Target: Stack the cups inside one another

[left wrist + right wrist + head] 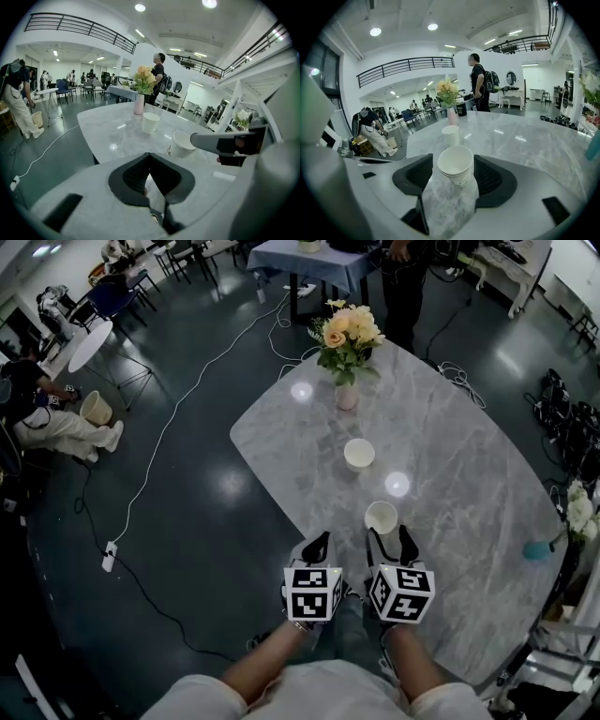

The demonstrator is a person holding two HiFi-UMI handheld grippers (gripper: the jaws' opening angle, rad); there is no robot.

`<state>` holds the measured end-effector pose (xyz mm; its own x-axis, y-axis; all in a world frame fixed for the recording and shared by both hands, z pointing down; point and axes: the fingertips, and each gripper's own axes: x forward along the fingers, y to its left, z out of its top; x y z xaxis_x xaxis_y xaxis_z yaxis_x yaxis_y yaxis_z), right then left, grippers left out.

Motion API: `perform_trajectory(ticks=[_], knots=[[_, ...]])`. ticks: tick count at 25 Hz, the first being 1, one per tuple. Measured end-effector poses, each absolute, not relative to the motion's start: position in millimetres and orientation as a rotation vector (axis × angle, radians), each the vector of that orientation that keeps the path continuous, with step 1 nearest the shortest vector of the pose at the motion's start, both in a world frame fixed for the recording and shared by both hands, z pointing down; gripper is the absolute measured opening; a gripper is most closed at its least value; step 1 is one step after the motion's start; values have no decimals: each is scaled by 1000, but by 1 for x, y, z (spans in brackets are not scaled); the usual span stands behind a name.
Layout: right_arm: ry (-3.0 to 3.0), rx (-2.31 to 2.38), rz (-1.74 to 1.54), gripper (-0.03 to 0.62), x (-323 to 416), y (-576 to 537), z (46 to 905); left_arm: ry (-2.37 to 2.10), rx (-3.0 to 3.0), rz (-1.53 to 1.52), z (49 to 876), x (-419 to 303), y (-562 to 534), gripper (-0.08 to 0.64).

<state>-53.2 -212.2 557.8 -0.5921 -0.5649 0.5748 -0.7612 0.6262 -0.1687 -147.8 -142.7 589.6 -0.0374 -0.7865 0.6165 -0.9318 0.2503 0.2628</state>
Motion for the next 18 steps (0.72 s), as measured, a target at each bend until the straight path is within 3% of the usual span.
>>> perform_trajectory(ticks=[18], knots=[[-2409,1204,507,215,-24,-223,517,-1877,1667,231,551,-139,-152,-5]])
